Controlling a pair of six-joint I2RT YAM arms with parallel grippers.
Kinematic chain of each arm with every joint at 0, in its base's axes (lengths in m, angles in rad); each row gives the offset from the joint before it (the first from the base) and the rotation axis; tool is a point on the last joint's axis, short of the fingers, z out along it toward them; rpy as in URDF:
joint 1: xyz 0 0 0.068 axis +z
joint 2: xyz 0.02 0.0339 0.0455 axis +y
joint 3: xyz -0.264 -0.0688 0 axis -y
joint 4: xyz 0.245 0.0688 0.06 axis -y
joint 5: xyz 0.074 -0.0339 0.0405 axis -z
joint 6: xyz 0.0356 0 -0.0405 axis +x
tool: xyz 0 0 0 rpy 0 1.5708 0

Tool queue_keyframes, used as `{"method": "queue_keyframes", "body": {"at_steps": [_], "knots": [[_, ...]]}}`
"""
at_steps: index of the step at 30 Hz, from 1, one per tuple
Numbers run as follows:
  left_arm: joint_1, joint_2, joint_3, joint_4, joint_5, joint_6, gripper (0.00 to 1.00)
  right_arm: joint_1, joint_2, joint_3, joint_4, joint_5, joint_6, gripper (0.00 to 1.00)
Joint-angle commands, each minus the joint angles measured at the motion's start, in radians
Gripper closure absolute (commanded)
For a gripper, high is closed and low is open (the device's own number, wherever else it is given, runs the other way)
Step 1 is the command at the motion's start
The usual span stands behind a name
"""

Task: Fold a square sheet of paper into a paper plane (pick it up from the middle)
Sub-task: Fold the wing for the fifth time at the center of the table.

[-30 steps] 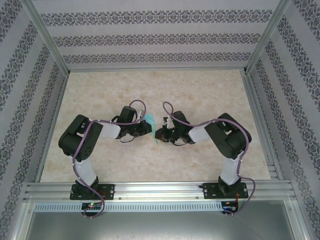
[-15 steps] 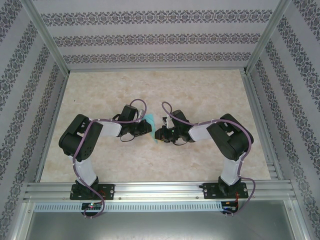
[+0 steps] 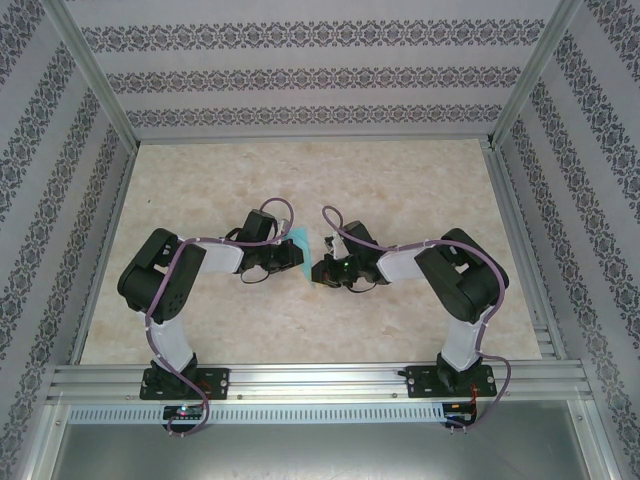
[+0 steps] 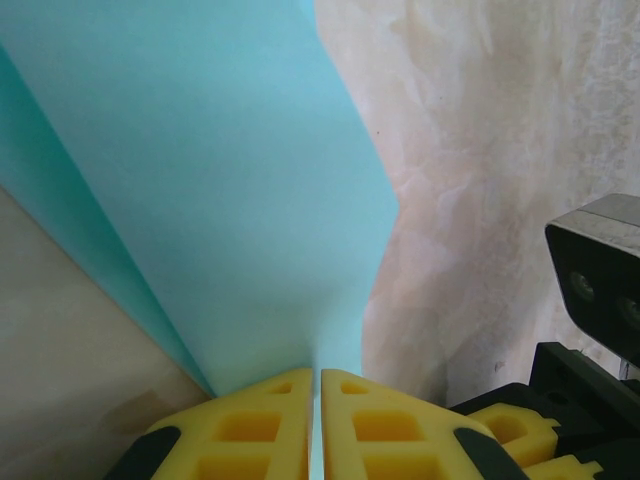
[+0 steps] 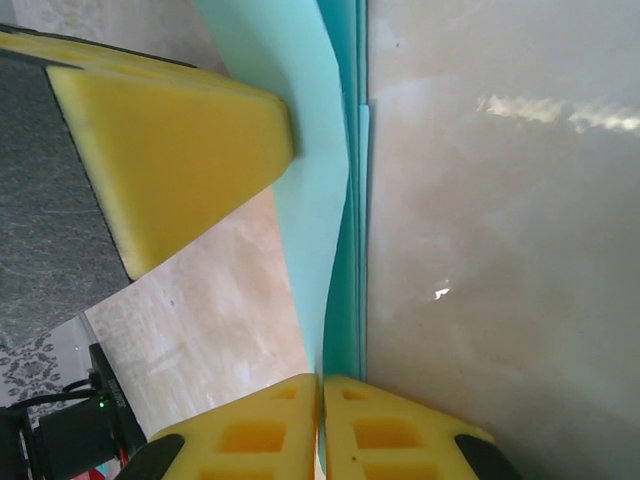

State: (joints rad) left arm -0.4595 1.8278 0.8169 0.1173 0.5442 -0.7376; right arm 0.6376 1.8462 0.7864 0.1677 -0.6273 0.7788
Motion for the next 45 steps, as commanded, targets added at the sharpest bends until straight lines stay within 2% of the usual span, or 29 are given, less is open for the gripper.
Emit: {"method": "queue_keyframes", "body": {"at_steps": [1, 4, 8, 19, 37, 45], "knots": [[-0.003, 0.034, -0.002, -0.069, -0.074, 0.010, 0.87, 0.017, -0.042, 0.010, -0.101, 0.053, -0.043, 0.85], [-0.004, 0.034, 0.002, -0.072, -0.074, 0.009, 0.87, 0.020, -0.119, 0.020, -0.152, 0.117, -0.062, 0.80], [-0.004, 0.036, 0.002, -0.077, -0.072, 0.010, 0.87, 0.039, -0.181, 0.042, -0.203, 0.194, -0.095, 0.80], [-0.003, 0.046, 0.001, -0.071, -0.066, 0.005, 0.88, 0.069, -0.041, 0.144, -0.199, 0.175, -0.096, 0.88], [-0.004, 0.049, 0.004, -0.074, -0.071, -0.001, 0.88, 0.064, 0.025, 0.112, -0.161, 0.107, -0.082, 0.89], [-0.003, 0.056, 0.010, -0.090, -0.083, -0.003, 0.88, 0.066, 0.026, 0.118, -0.232, 0.152, -0.110, 0.89]]}}
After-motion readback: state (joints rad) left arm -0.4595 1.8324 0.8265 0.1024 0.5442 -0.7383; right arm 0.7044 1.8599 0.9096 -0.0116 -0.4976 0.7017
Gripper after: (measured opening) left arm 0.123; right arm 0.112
